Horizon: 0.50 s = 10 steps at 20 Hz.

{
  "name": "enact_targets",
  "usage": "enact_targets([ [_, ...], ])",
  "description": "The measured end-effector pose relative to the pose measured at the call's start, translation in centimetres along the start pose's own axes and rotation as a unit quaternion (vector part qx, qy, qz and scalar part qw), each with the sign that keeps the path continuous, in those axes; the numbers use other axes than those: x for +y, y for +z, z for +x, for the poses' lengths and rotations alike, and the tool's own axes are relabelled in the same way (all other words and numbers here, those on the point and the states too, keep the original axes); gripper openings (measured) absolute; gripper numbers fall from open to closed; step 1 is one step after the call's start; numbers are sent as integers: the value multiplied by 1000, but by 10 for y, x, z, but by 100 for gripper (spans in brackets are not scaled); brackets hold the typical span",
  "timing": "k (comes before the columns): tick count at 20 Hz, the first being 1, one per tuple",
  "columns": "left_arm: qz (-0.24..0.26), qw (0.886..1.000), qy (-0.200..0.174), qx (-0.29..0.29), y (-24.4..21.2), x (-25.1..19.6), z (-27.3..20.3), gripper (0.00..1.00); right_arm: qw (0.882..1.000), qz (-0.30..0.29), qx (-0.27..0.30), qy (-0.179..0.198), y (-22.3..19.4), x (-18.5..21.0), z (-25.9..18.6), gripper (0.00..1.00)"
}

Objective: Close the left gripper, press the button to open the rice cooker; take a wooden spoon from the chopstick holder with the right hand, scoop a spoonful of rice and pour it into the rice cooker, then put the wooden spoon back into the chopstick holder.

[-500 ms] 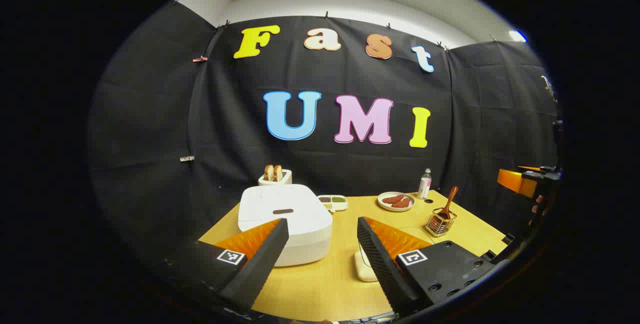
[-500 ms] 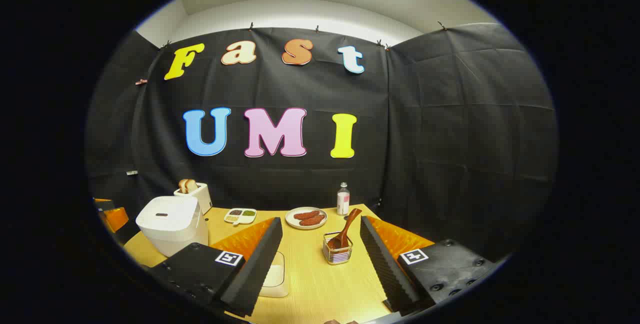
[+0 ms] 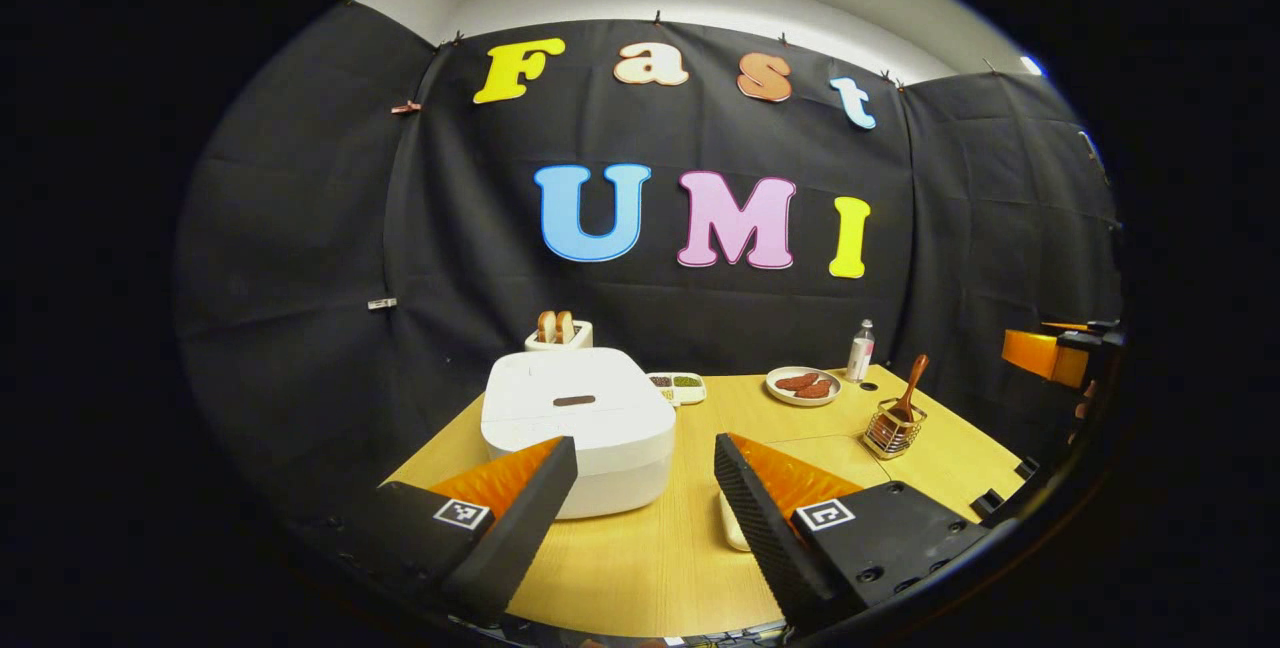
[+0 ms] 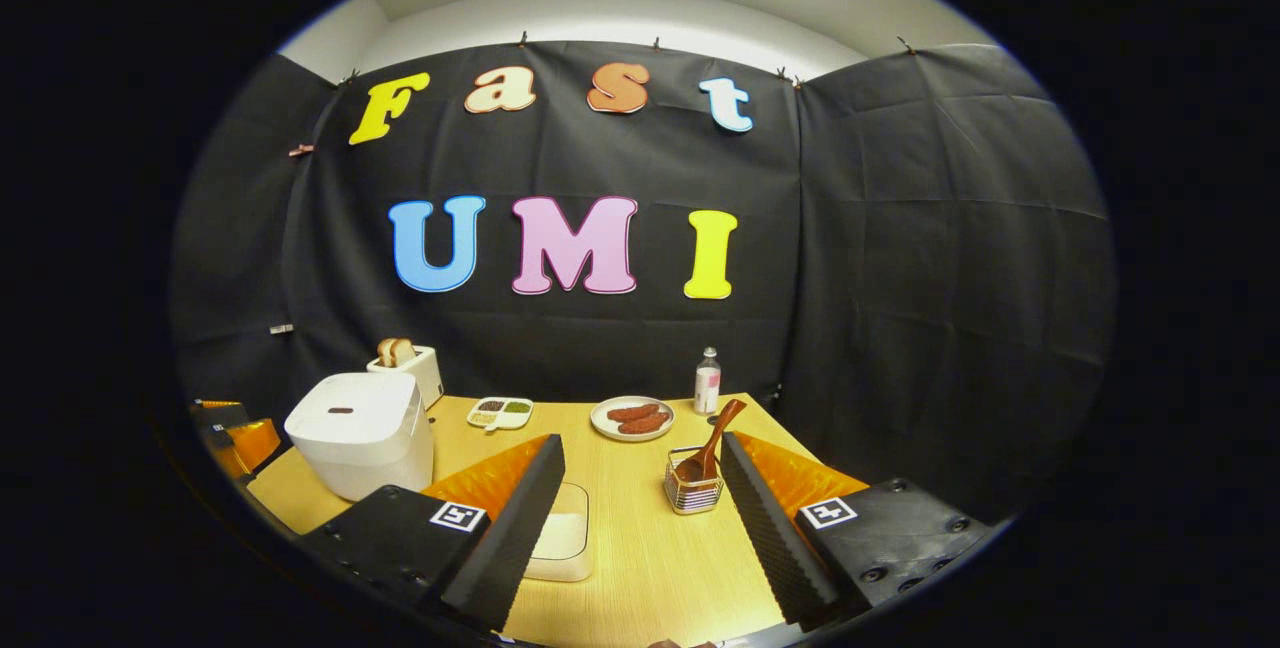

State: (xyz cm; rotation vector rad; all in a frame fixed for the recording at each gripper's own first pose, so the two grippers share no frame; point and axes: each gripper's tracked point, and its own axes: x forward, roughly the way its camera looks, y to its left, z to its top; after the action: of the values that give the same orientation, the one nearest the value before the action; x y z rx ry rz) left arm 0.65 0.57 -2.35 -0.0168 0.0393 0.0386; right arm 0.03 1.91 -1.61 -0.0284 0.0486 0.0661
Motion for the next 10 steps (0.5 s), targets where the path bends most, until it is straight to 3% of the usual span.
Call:
enact_targets([
  [10, 13, 1000, -27, -1, 6, 0, 20, 95, 1000, 5, -10, -19, 12, -1, 17, 98],
])
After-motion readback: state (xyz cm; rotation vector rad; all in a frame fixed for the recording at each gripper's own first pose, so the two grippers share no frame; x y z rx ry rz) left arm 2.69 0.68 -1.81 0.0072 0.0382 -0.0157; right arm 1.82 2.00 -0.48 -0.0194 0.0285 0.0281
